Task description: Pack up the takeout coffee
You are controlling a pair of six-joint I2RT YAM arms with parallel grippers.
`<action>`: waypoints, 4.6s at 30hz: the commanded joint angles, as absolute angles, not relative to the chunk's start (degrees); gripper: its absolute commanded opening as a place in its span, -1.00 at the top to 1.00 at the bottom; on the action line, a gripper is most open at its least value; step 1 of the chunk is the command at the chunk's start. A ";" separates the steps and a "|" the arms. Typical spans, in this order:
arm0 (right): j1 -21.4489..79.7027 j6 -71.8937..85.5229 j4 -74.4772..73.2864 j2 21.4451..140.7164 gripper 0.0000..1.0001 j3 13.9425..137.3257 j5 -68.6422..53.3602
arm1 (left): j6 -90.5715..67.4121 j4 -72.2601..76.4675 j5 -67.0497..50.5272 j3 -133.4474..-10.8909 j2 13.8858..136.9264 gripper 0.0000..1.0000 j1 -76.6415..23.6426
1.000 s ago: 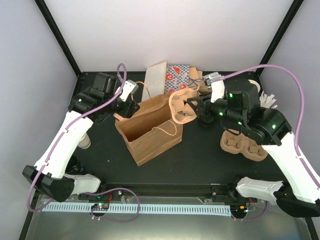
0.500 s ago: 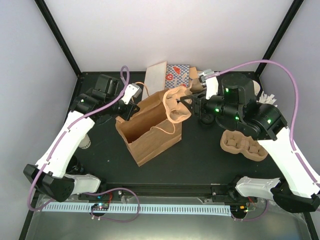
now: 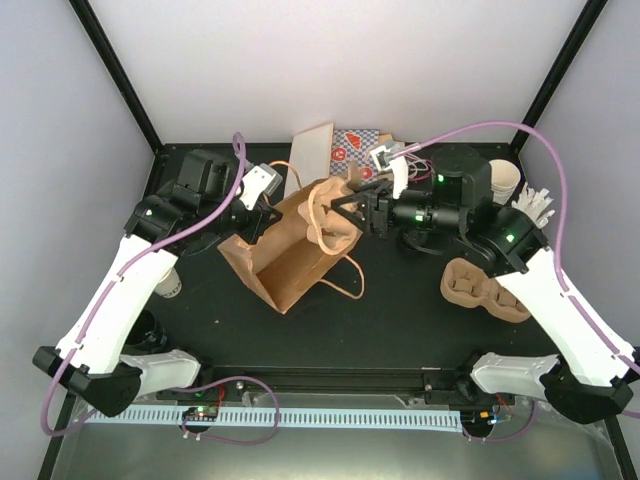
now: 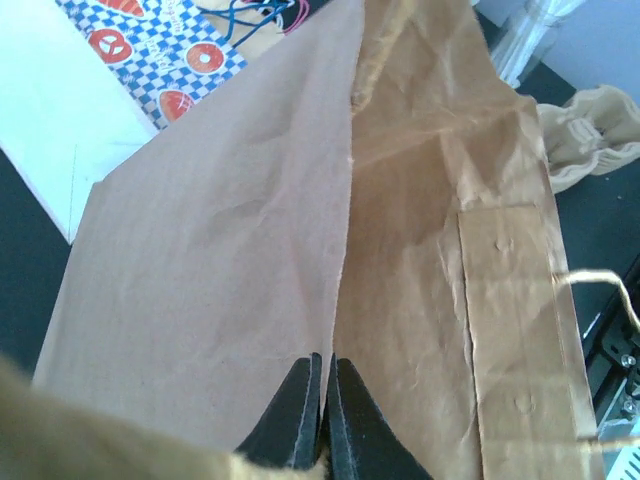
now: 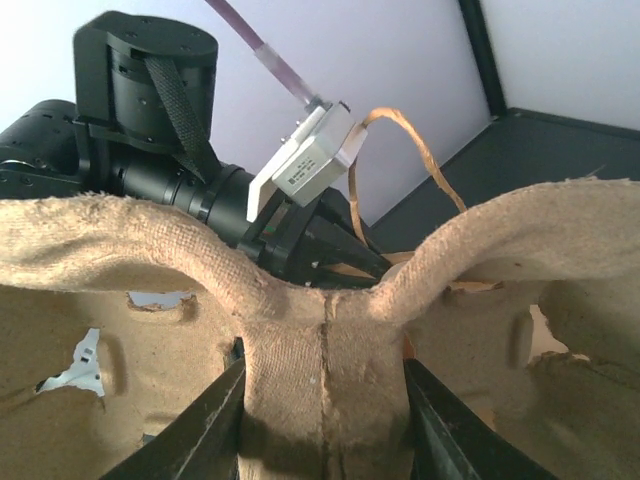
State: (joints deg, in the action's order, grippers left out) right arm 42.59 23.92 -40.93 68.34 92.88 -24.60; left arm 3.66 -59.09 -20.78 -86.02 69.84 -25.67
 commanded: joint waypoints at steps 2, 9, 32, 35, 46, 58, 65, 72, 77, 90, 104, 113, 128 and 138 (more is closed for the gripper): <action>42.33 26.74 -27.82 68.80 0.25 86.05 -36.11 | 2.29 -56.96 -20.91 -87.23 67.48 0.97 -27.37; 43.08 27.32 -22.50 68.75 0.25 76.90 -39.10 | 1.21 -55.14 -21.14 -84.62 65.66 0.97 -28.46; 52.85 16.14 -39.07 70.20 0.32 72.26 -1.97 | -3.15 -50.98 -20.48 -81.24 65.14 0.97 -35.28; 55.63 15.78 -38.92 70.66 0.32 71.63 3.35 | -4.00 -50.52 -19.72 -81.10 65.39 0.97 -36.25; 62.34 16.51 -35.71 70.87 0.34 65.13 12.39 | -4.60 -50.28 -19.20 -81.29 66.33 0.97 -39.22; 67.23 18.58 -33.36 73.71 0.34 62.22 17.89 | -6.06 -50.54 -17.00 -81.08 65.58 0.96 -39.86; 67.50 19.07 -33.30 75.25 0.34 61.38 18.19 | -6.06 -51.19 -17.27 -81.37 65.00 0.96 -39.88; 67.43 19.88 -33.89 77.42 0.35 61.10 19.49 | -6.23 -51.05 -18.20 -81.77 64.38 0.95 -39.98; 67.46 19.86 -33.39 76.95 0.35 61.06 19.36 | -6.78 -50.84 -19.06 -81.40 64.09 0.95 -40.01; 67.50 19.82 -34.64 76.99 0.36 61.71 19.75 | -8.88 -48.58 -24.39 -81.03 63.42 0.93 -40.70; 67.50 19.87 -35.34 77.02 0.36 59.80 20.69 | -13.65 -42.78 -30.95 -78.70 60.85 0.92 -40.79; 67.50 19.75 -39.69 76.57 0.36 60.64 20.28 | -16.46 -38.77 -35.40 -76.90 61.04 0.91 -40.85; 67.47 20.92 -45.71 74.96 0.37 61.37 21.26 | -19.59 -33.81 -38.67 -73.12 61.81 0.84 -40.80; 67.38 19.98 -42.42 77.74 0.41 62.15 22.72 | -19.78 -35.28 -36.73 -72.44 60.78 0.54 -40.74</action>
